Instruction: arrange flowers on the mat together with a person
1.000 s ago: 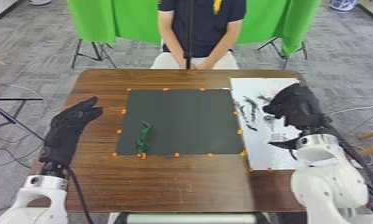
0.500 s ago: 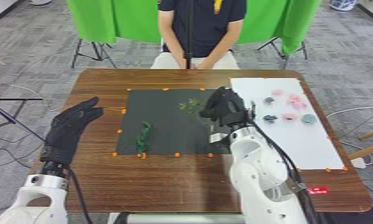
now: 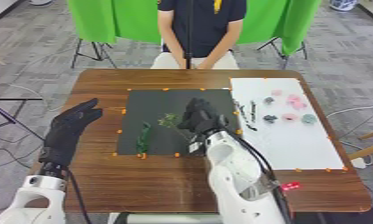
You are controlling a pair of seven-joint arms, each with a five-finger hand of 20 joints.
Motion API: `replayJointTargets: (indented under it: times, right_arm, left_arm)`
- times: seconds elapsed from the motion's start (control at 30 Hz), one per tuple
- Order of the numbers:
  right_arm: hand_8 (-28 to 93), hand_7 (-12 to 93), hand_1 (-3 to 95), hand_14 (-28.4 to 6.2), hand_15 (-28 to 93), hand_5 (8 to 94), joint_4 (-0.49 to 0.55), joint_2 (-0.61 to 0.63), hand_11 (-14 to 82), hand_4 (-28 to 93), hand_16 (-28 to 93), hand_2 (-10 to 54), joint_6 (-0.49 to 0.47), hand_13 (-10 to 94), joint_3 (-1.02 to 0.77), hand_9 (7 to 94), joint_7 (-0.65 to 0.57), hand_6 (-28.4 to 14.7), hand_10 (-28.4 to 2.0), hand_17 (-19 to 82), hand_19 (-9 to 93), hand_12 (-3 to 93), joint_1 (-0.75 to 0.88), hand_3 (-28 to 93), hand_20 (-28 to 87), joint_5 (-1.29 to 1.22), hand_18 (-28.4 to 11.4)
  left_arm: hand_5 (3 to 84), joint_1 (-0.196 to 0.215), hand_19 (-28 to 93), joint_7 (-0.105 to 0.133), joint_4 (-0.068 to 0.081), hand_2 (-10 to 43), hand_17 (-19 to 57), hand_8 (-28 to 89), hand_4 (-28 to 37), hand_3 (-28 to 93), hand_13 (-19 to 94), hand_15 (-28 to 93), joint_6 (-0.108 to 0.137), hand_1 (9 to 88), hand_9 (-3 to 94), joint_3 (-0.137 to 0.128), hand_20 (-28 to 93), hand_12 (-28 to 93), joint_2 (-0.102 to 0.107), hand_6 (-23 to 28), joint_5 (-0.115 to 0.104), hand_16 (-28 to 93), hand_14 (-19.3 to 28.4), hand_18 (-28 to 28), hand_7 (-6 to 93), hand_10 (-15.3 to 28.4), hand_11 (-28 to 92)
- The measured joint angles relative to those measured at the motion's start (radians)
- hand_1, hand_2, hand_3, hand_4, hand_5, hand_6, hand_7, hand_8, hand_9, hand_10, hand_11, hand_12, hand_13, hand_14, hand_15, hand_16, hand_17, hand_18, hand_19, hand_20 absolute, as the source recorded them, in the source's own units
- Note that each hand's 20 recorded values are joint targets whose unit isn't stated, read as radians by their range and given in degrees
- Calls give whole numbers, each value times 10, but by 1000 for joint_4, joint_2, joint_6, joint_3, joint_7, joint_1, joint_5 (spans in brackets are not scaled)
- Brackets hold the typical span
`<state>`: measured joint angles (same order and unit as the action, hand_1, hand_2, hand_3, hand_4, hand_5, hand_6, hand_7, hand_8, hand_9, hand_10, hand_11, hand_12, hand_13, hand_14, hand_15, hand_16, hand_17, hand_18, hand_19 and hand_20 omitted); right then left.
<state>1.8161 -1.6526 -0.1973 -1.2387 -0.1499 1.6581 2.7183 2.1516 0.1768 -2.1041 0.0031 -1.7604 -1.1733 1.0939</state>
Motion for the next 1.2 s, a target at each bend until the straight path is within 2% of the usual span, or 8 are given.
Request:
replayJointTargets:
  times: [0.4, 0.73, 0.9, 1.0, 1.03, 1.07, 1.1, 1.2]
  right_arm:
    - [81, 234, 839, -14, 575, 860, -42, -41, 352, 405, 195, -95, -59, 937, 28, 937, 0, 9, -94, 712, 932, 164, -9, -283, 397, 30, -103]
    - [78, 225, 792, -14, 565, 853, -77, -59, 335, 368, 196, -95, -60, 937, 26, 937, -5, 1, -97, 708, 932, 168, -21, -283, 393, 28, -101]
    - [76, 219, 775, -15, 563, 852, -85, -61, 335, 379, 196, -95, -60, 937, 21, 937, -8, 0, -99, 708, 932, 169, -21, -283, 391, 23, -101]
    - [65, 213, 741, -16, 563, 850, -83, -61, 331, 426, 197, -95, -60, 937, 18, 937, -9, 0, -99, 708, 932, 170, -20, -283, 391, 12, -101]
    - [48, 211, 629, -17, 561, 849, -78, -61, 331, 275, 198, -95, -60, 937, 17, 937, -10, 2, -98, 708, 932, 171, -19, -22, 391, 5, -102]
    - [1, 217, 458, -18, 561, 847, -69, -60, 329, -37, 197, -95, -59, 937, 17, 937, -12, 4, -99, 708, 932, 172, -16, 422, 391, -7, -102]
    - [-49, 217, 381, -18, 561, 849, -56, -58, 328, -162, 198, -95, -58, 937, 16, 937, -14, 6, -100, 708, 932, 172, -13, 608, 391, -24, -101]
    - [-107, 220, 297, -22, 559, 849, 2, -46, 326, -135, 201, -90, -50, 937, 12, 937, -25, 3, -104, 704, 932, 171, 2, 705, 398, -93, -106]
  left_arm:
    - [454, -9, 91, -5, 1, -50, 1, -52, -224, 612, 310, 138, -5, 245, 438, 7, 182, 165, 5, 49, -3, 65, 168, 147, 98, 131, 190]
    - [450, -28, 89, -18, 7, -52, -1, -49, -228, 615, 308, 133, -32, 244, 434, 15, 181, 168, 10, 49, -6, 68, 169, 147, 91, 131, 184]
    - [450, -37, 89, -26, 11, -54, -2, -48, -225, 617, 306, 132, -43, 244, 432, 15, 181, 168, 10, 50, -6, 69, 170, 147, 89, 131, 183]
    - [450, -38, 87, -26, 11, -54, -2, -48, -225, 615, 306, 132, -45, 246, 432, 15, 180, 169, 10, 50, -6, 69, 170, 147, 90, 131, 183]
    - [450, -38, 86, -26, 11, -53, -2, -48, -225, 614, 306, 132, -46, 246, 432, 15, 180, 169, 10, 50, -6, 69, 170, 147, 90, 131, 182]
    - [450, -38, 86, -26, 11, -54, -2, -48, -224, 614, 306, 132, -47, 246, 432, 15, 180, 169, 10, 51, -6, 70, 170, 147, 90, 131, 182]
    - [450, -38, 86, -26, 11, -55, -2, -48, -224, 615, 306, 132, -48, 245, 432, 15, 180, 169, 10, 51, -6, 70, 170, 147, 89, 131, 182]
    - [450, -37, 87, -26, 11, -55, -2, -48, -226, 614, 306, 132, -50, 246, 432, 14, 181, 169, 10, 51, -6, 70, 170, 147, 90, 132, 182]
